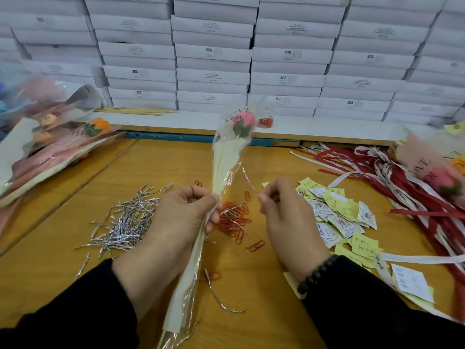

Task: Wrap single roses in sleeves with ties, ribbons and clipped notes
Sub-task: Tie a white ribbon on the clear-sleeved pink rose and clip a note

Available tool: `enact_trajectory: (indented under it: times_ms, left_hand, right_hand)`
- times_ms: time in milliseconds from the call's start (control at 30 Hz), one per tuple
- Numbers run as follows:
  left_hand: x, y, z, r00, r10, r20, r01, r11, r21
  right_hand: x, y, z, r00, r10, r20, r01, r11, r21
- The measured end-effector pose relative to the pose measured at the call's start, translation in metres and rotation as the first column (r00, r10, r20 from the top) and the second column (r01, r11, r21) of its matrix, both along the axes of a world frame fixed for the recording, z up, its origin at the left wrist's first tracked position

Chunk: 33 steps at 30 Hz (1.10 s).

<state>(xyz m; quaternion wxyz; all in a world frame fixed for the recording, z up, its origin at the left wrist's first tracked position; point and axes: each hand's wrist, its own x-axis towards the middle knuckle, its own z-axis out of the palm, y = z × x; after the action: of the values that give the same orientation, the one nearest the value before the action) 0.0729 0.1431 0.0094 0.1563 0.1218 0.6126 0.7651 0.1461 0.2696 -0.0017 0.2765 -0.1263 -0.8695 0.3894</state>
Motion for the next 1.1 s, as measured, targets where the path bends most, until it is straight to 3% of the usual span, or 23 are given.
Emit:
enact_trajectory:
  times_ms: [100,233,867,967,1100]
  left_hand:
    - [0.004,0.003,-0.004,0.999,-0.035,-0.019,0.034,0.999,-0.018]
    - [0.011,0.007,-0.005,0.995,-0.084,-0.047,0.082,0.996,-0.043]
    - [0.012,0.007,-0.008,0.994,-0.104,-0.019,0.103,0.995,-0.017]
    - [0.012,0.006,-0.008,0.996,-0.09,-0.016,0.09,0.996,-0.021]
    - [0.012,0.006,-0.009,0.995,-0.097,-0.011,0.097,0.995,-0.019]
  right_hand:
    - [0.001,-0.003,0.002,0.986,0.1,-0.132,-0.124,0.974,-0.189]
    - [0.001,-0.007,0.0,0.97,0.185,-0.159,-0.225,0.929,-0.294]
    - [0.0,-0.004,-0.005,0.979,0.156,-0.131,-0.166,0.984,-0.065]
    - [0.0,-0.005,-0.004,0.982,0.16,-0.104,-0.173,0.977,-0.127]
    - [-0.001,-0.003,0.0,0.981,0.174,-0.088,-0.194,0.922,-0.335]
